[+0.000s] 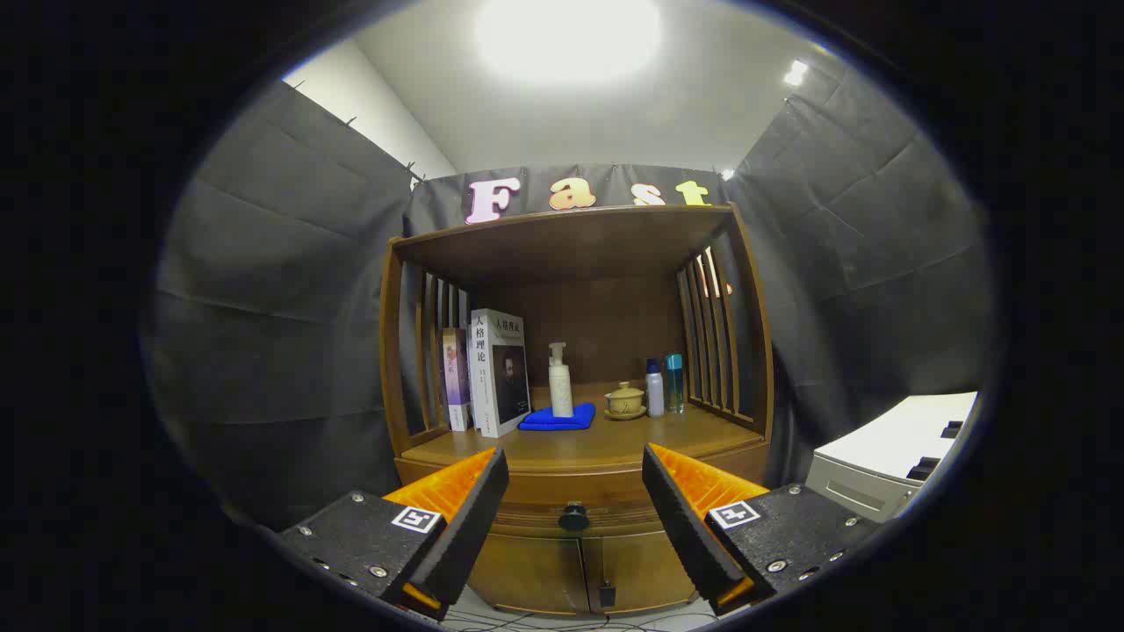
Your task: Pull open the drawer, take out the items inside it, and place them on the countertop above the cabinet.
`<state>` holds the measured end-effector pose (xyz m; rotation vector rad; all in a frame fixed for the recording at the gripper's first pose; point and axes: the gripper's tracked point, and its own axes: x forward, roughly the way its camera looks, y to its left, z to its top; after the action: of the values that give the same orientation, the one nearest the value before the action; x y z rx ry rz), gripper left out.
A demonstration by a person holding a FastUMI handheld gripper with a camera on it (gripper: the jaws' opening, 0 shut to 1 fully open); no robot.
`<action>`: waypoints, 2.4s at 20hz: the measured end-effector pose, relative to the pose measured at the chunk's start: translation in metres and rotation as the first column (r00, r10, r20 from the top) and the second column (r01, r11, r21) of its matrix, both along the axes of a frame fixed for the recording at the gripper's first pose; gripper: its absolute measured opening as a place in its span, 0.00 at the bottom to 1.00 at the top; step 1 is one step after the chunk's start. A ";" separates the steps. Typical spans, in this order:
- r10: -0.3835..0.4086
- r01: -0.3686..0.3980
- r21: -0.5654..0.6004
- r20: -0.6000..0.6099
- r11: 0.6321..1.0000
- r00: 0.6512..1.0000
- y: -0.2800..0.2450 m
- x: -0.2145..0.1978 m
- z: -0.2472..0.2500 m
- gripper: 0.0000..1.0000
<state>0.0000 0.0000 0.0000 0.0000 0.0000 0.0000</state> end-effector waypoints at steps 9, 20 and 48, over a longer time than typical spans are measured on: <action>-0.007 0.007 0.014 0.002 1.000 1.000 -0.005 -0.002 -0.001 0.95; 0.039 -0.039 -0.005 0.017 0.999 0.999 0.011 0.002 -0.004 0.95; -0.032 0.021 -0.098 -0.111 0.995 0.993 0.006 0.127 -0.095 0.95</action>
<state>0.1271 0.0062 -0.0949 -0.0971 0.1128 -0.0270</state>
